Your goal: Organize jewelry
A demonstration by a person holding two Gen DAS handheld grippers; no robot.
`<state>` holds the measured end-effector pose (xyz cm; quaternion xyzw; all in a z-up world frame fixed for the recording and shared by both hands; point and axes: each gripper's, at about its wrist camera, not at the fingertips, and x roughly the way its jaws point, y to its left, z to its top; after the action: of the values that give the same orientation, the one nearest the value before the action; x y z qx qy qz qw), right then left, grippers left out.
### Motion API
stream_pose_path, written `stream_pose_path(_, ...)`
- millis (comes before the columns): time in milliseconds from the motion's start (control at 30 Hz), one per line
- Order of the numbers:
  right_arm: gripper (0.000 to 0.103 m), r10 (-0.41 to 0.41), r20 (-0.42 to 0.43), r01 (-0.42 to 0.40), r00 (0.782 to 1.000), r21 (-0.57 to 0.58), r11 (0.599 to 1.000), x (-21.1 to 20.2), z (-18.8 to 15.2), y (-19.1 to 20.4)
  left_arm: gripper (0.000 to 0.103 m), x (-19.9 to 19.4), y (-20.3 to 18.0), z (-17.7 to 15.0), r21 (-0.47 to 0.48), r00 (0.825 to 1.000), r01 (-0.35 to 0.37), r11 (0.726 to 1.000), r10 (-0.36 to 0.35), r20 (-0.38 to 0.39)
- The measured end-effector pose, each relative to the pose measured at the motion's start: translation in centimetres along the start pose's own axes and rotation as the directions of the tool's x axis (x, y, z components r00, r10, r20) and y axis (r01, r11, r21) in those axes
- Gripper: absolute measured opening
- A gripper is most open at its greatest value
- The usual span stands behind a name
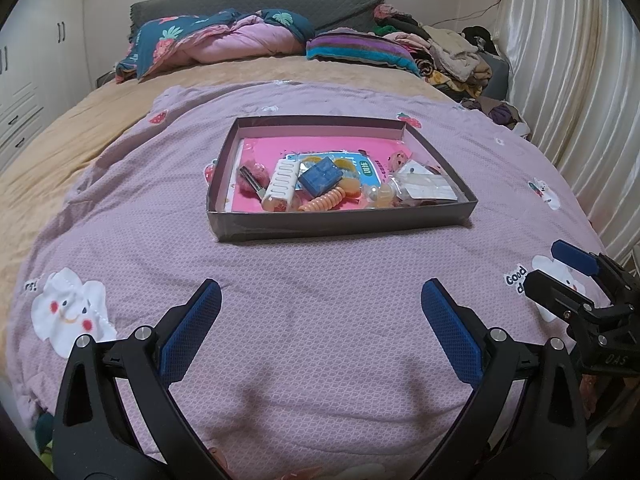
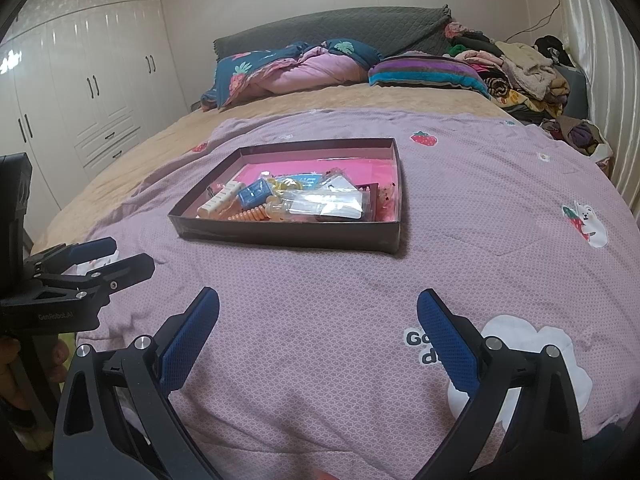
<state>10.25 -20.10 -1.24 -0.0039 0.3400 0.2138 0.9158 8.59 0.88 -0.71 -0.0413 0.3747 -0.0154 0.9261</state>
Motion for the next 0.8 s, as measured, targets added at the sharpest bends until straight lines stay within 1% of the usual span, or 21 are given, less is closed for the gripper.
stream_pose_path(800,0.099,0.000,-0.001,0.000,1.000,-0.001,1.000,0.01,-0.06,0.08,0.094,-0.02,0.42,-0.14,0.001,1.000,-0.001,1.000,0.001,-0.007)
